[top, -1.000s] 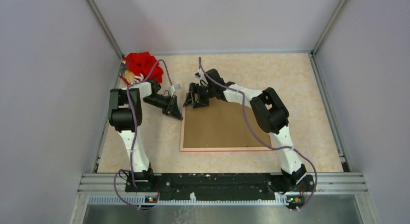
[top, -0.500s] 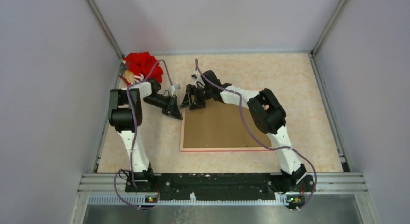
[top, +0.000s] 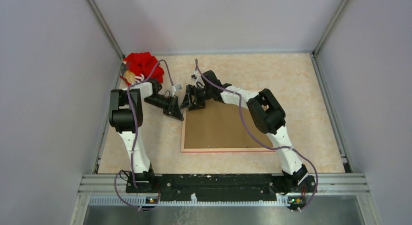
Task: Put the photo into the frame
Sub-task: Install the photo frame at the center of the board.
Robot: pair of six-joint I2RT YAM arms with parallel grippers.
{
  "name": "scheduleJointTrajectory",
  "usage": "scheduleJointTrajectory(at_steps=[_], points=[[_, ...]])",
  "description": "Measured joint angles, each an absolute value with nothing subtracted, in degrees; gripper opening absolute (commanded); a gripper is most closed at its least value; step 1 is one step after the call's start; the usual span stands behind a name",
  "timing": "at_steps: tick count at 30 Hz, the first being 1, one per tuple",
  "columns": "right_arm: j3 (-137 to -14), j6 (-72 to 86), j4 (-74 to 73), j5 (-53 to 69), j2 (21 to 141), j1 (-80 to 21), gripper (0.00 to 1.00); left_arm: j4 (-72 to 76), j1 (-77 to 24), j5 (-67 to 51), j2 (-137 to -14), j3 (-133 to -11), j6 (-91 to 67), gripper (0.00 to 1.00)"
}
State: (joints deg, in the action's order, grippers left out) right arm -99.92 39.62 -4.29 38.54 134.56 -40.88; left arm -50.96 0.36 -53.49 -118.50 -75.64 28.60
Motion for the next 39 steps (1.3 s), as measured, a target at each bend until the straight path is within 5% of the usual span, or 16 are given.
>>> scheduleJointTrajectory(at_steps=[30, 39], points=[[-107.42, 36.64, -10.81, 42.19, 138.41, -40.97, 0.72, -51.55, 0.27, -52.84, -118.50, -76.20, 28.64, 0.17], [-114.30, 33.54, -17.69, 37.67, 138.39, -40.23, 0.88, -51.59, 0.27, -52.49, -118.45, -76.25, 28.69, 0.17]])
